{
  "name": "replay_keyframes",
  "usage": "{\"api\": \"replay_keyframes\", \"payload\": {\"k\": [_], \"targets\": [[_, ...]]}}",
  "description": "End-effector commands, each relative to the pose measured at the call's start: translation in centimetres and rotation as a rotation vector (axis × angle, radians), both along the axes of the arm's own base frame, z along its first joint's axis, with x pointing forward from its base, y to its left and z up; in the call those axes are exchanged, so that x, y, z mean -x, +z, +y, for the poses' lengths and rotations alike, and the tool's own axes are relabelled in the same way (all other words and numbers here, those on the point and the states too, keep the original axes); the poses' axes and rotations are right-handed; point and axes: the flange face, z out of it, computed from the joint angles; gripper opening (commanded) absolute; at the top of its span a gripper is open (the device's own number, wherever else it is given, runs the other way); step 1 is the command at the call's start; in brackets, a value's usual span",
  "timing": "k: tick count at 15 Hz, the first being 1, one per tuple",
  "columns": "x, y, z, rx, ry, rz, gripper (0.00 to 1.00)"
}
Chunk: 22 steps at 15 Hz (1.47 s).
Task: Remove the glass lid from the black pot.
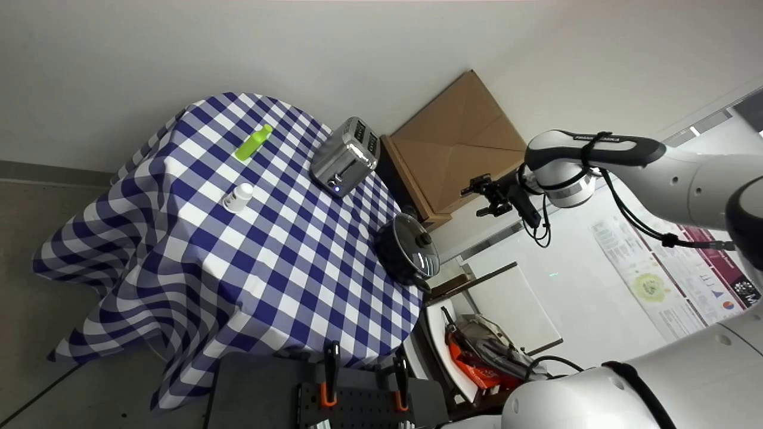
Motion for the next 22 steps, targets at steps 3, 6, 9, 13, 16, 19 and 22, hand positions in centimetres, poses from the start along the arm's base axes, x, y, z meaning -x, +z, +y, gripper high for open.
{"api": "replay_keyframes", "payload": {"k": [3, 6, 9, 13, 16, 19, 22], "targets": [[-2.1, -4.8, -3.6, -0.031, -0.024, 0.131, 1.0], [-2.1, -7.6, -4.8, -0.038, -0.043, 0.181, 1.0], [-2.4, -9.7, -6.0, -0.042, -0.066, 0.203, 1.0], [-3.1, -12.3, -6.7, -0.031, -0.072, 0.226, 1.0], [-3.8, -13.8, -6.8, -0.026, -0.07, 0.235, 1.0], [-4.8, -14.6, -6.9, -0.008, -0.072, 0.224, 1.0], [-5.6, -15.2, -6.8, 0.007, -0.069, 0.216, 1.0]]}}
